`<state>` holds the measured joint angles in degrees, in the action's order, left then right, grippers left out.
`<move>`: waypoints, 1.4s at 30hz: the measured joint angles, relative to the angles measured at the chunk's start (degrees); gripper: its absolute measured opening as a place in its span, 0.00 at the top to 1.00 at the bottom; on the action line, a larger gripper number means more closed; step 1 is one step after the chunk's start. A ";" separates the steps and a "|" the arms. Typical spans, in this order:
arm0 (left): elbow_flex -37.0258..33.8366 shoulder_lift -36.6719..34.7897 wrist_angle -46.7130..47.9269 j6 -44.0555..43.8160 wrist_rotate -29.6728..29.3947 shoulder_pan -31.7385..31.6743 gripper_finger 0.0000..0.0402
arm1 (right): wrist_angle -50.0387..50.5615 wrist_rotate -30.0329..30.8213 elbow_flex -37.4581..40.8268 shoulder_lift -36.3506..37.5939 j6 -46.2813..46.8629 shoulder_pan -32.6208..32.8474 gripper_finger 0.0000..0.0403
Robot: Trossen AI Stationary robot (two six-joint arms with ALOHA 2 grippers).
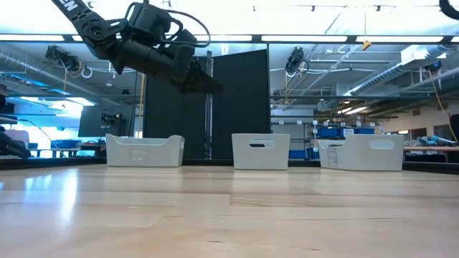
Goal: Sort batteries
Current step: Put the black silver battery into the right bin
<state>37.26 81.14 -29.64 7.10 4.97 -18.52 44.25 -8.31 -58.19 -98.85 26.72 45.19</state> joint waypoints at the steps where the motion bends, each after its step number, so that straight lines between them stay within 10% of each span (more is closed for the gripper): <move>1: 0.00 0.00 0.06 -0.18 0.00 0.00 0.68 | 0.86 0.51 0.00 -0.33 -0.65 0.25 0.54; 24: 0.00 0.00 1.55 -0.32 -0.02 0.00 0.68 | -6.08 6.43 1.90 -0.41 -1.85 1.20 0.58; 42: 0.00 -0.02 2.62 -0.32 -0.02 0.24 0.68 | -3.59 8.45 3.17 -0.20 -2.29 -4.15 0.86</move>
<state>37.26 81.12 -27.03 6.79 4.95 -18.28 40.66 0.14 -55.02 -99.06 24.43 41.03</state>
